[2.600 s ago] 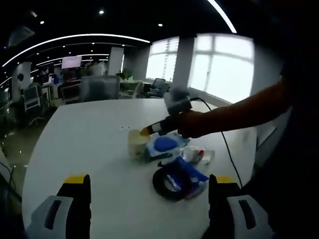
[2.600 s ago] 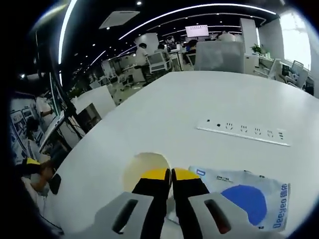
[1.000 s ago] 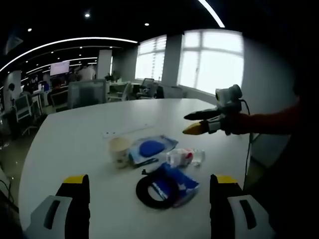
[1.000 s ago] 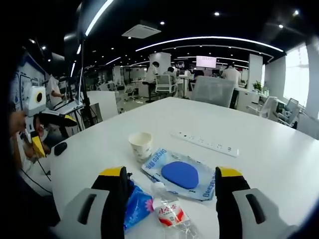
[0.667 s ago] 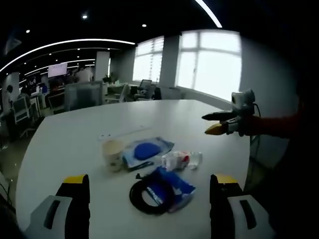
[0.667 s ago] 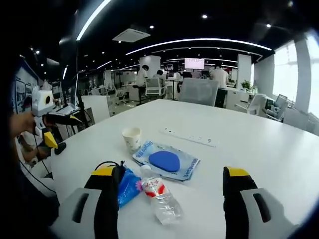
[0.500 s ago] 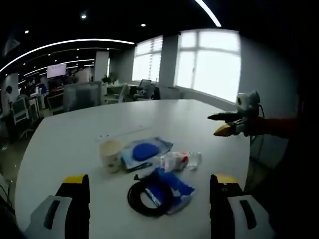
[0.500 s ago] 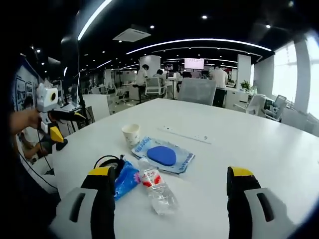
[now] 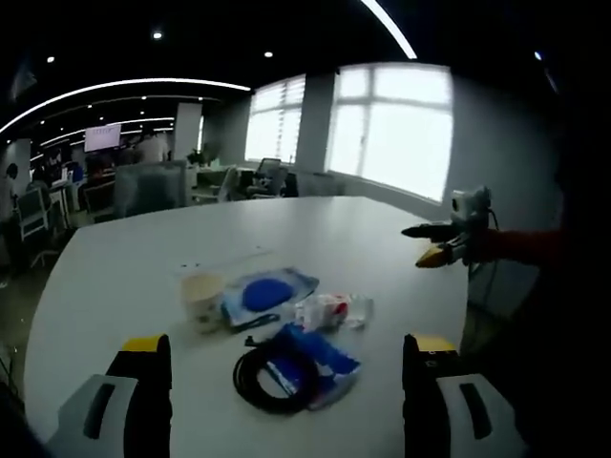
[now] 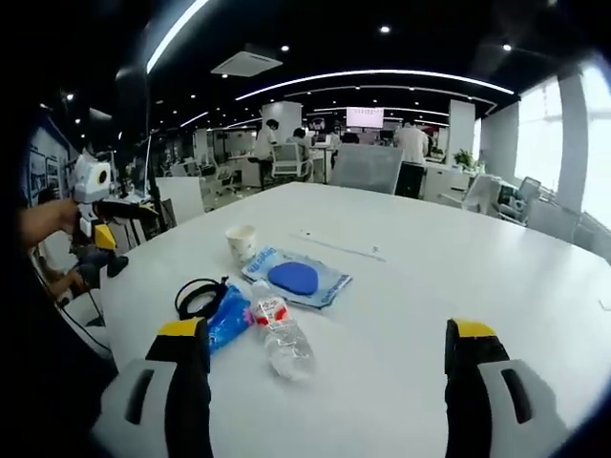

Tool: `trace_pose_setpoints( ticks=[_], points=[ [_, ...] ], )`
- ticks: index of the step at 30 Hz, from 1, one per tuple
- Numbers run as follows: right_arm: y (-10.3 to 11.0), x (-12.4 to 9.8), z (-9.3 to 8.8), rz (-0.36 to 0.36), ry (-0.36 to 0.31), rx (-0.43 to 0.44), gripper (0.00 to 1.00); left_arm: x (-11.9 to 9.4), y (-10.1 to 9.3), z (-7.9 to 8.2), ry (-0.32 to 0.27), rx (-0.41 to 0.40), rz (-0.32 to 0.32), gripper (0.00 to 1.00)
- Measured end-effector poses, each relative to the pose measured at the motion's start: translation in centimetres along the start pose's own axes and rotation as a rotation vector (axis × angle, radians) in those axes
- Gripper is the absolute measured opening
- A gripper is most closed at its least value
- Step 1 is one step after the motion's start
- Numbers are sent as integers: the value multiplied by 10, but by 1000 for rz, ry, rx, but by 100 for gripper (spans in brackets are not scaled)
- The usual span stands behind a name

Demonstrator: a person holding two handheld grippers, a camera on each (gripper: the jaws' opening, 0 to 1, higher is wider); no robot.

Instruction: Arrange the tabletop items into an orderly group along one side of the table until the central work area is clear of visible clutter.

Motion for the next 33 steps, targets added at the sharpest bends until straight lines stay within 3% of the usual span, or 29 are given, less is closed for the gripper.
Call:
trace_pose_setpoints(
  ticks=[4, 11, 15, 26, 31, 33],
  points=[
    [0, 2, 5, 26, -21, 17, 100, -1, 1, -2, -7, -7, 2, 100],
    [9, 17, 8, 90, 30, -18, 95, 1, -4, -3, -4, 5, -5, 99],
    [20, 35, 10, 136, 96, -124, 89, 1, -7, -2, -7, 2, -6, 99],
    [41, 94, 11, 294, 229, -223, 70, -7, -11, -6, -16, -13, -1, 97],
    [48, 121, 6, 313, 286, -273, 64, -12, -7, -14, -16, -25, 10, 95],
    [51, 132, 10, 307, 264, -274, 61, -13, -7, -17, -3, -20, 13, 95]
  ],
)
Point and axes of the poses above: the point that each gripper's makers call its tool centre point, and the gripper's own axes: x roughly forward along the fingers, y roughly to its left, z roughly out of its top, the point moved 6 cm from there along -x, roughly backward along the fingers, and after that the axes turned 13 degrees about y, right-handed, at the moved point
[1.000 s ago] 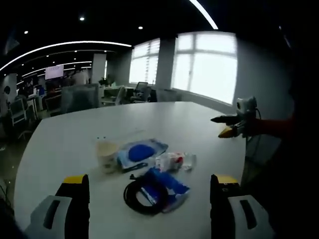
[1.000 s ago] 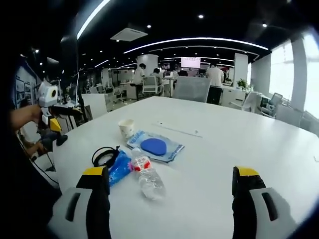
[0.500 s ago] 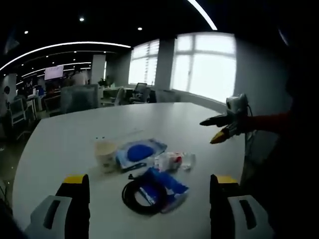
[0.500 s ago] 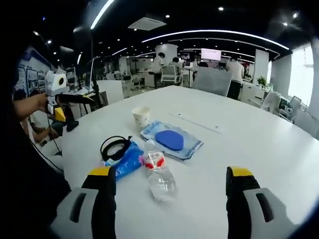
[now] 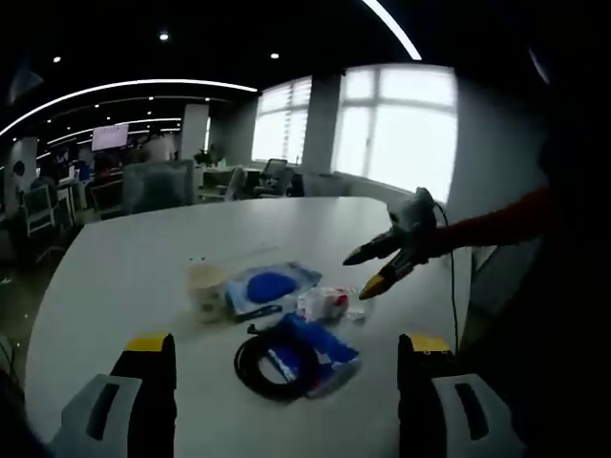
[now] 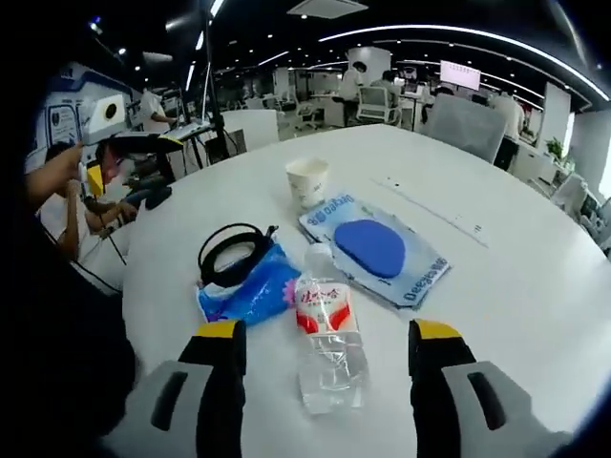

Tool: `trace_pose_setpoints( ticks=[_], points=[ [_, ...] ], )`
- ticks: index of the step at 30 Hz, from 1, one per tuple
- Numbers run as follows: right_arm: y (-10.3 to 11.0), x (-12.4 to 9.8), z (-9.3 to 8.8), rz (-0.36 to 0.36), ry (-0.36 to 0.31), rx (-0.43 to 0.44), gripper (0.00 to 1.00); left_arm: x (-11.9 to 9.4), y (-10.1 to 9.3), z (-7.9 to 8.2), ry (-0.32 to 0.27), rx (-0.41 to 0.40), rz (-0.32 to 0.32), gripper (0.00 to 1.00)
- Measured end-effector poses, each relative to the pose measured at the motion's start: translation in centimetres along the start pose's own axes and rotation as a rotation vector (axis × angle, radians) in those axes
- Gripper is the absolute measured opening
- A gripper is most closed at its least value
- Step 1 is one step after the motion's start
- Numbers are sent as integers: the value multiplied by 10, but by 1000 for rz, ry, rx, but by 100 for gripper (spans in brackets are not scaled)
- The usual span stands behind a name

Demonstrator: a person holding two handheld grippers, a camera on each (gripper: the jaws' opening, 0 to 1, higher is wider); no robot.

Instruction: Arrange the tabletop items into an orderly group along one side of the table until the central work area is clear of visible clutter.

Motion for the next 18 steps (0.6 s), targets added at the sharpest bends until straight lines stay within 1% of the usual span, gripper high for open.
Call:
trace_pose_setpoints(
  ticks=[3, 5, 6, 8, 9, 10, 12, 15, 16, 17, 18],
  points=[
    [2, 9, 4, 3, 24, -16, 61, 0, 1, -5, 10, -1, -6, 94],
    [3, 18, 3, 31, 61, -20, 60, 0, 1, -6, 11, -7, -9, 94],
    [2, 22, 2, 32, 61, -22, 59, 0, 1, -6, 11, -7, -10, 94],
    [1, 31, 0, 46, 92, -20, 58, 0, 2, -7, 8, -10, -9, 94],
    [2, 36, 1, 49, 96, -23, 56, 0, 2, -8, 11, -15, -3, 93],
    [5, 35, 2, 54, 113, -28, 54, 0, 3, -9, 12, -12, 1, 93],
    [6, 41, 2, 50, 135, -44, 51, 0, 3, -9, 7, -9, 0, 92],
    [9, 50, 5, 50, 161, -66, 50, -1, 3, -9, 3, -14, 1, 91],
    [10, 58, 4, 55, 177, -71, 50, -2, 3, -9, 1, -16, 3, 91],
    [10, 61, 4, 57, 186, -71, 51, -2, 3, -10, 0, -19, 3, 91],
    [10, 62, 6, 52, 185, -74, 50, -3, 3, -10, -4, -20, 4, 91]
  ],
)
Point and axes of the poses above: the point that each gripper's makers call its tool centre point, and the gripper's own axes: x roughly forward along the fingers, y roughly to its left, z roughly out of its top, the point moved 6 cm from there along -x, roughly backward along the fingers, and after that the axes turned 13 degrees about y, right-handed, at the moved point
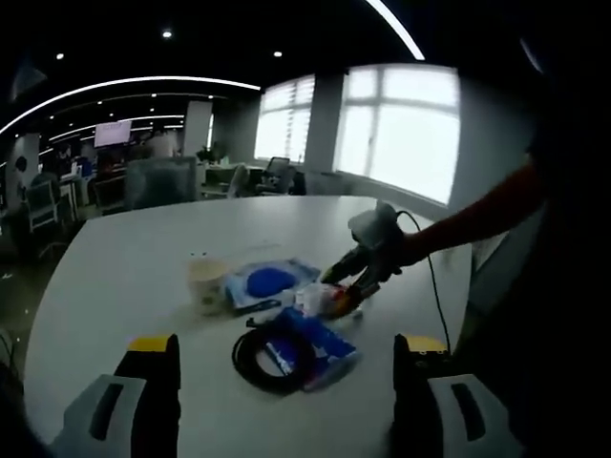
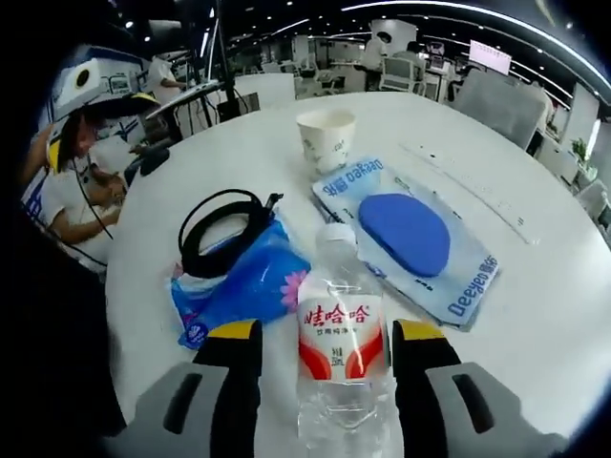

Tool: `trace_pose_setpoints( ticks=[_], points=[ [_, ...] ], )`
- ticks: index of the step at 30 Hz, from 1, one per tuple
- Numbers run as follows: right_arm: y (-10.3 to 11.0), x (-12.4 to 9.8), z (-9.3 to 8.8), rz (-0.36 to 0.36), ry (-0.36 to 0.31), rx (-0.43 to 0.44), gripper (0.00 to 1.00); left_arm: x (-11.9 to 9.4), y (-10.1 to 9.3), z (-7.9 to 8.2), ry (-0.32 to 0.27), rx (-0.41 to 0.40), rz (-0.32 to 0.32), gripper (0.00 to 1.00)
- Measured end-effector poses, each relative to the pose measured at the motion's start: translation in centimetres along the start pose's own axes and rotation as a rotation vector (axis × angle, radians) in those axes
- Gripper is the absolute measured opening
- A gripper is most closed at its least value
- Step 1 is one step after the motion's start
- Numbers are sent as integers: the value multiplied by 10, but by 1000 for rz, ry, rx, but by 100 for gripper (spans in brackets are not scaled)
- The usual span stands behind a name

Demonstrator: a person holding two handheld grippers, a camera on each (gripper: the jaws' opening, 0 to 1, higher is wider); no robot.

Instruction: Arrange the tabletop items into an orderly group along one side of the table until the central work area is clear of visible clutter.

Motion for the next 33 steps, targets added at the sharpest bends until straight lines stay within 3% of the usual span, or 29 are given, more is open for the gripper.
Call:
trace_pose_setpoints(
  ticks=[2, 4, 5, 13, 20, 33],
  points=[
    [-1, 3, 1, -16, 24, -16, 47, -1, 1, 0, -3, -8, 9, 91],
    [-10, 2, -2, -63, 40, -71, 36, -2, 3, 0, -7, -20, 16, 91],
    [-6, 3, -2, -30, 33, -45, 37, -3, 3, 0, -12, -24, 19, 91],
    [-7, 4, -3, -31, 16, -59, 35, -7, 5, -6, -14, -39, 27, 89],
    [-5, 1, -5, -67, -11, -59, 31, -8, 5, -6, -20, -49, 31, 87],
    [-2, -39, -13, -139, -161, 67, 30, 23, -14, 30, -16, 20, -58, 83]
  ],
)
Point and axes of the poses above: the point that each gripper's makers call its tool centre point, and the gripper's own axes: x roughly forward along the fingers, y roughly to its left, z roughly out of its top, the point moved 6 cm from there along -x, roughly backward along the fingers, and after that the axes turned 13 degrees about y, right-handed, at the moved point
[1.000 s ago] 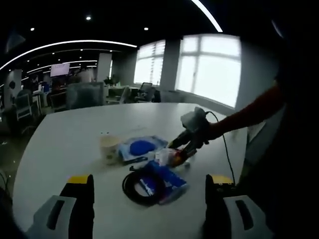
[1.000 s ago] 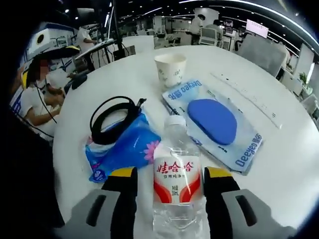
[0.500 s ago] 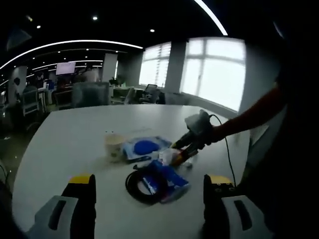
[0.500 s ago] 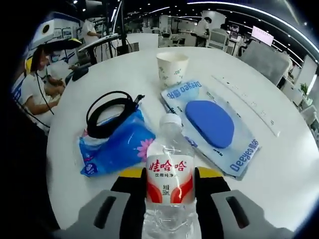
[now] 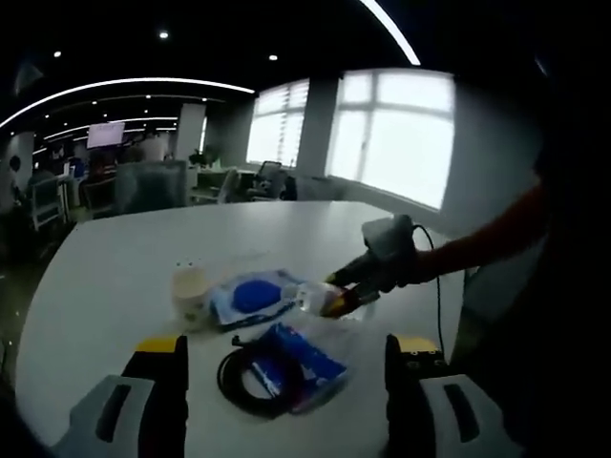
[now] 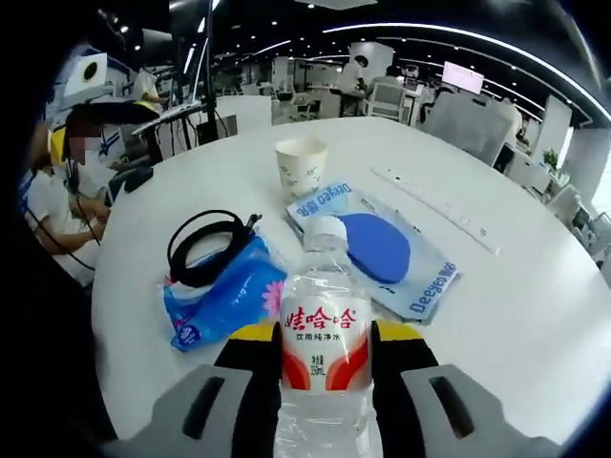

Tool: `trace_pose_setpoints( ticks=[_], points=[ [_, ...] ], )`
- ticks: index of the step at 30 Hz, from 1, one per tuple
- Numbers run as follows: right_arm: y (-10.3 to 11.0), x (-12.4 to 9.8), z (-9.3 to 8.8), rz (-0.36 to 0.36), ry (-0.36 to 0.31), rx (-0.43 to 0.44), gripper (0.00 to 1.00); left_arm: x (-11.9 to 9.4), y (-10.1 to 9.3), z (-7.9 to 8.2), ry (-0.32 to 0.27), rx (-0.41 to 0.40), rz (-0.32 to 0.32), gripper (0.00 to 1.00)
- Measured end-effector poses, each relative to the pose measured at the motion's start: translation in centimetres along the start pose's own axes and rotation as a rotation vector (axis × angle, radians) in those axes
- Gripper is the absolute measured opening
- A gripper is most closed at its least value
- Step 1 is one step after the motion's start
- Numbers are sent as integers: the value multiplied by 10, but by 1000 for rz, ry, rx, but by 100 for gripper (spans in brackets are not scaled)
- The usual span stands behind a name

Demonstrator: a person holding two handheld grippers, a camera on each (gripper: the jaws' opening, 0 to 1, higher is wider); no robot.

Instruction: Arrange the tabletop items into an orderly group along one side of the table until the central work area is clear of visible clutter.

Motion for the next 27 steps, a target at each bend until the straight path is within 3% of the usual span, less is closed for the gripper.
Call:
trace_pose_setpoints(
  ticks=[7, 15, 20, 22, 27],
  points=[
    [5, -28, 9, -27, -97, 45, 30, 27, -16, 28, -7, 37, -64, 80],
    [35, -71, 29, -22, -218, 73, 30, 52, -35, 59, -29, 42, -137, 76],
    [46, -84, 36, -5, -266, 79, 30, 59, -40, 70, -56, -29, -180, 73],
    [50, -87, 36, -1, -280, 87, 30, 61, -43, 76, -86, -108, -225, 72],
    [58, -94, 39, 27, -328, 129, 30, 66, -34, 84, -133, -201, -236, 62]
  ],
)
Point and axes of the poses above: the point that each gripper's makers call its tool centre point, and the gripper's own axes: x roughly forward along the fingers, y roughly to its left, z roughly out of its top, the point moved 6 cm from there along -x, roughly backward along the fingers, and after that the axes turned 13 degrees about y, right-handed, at the moved point
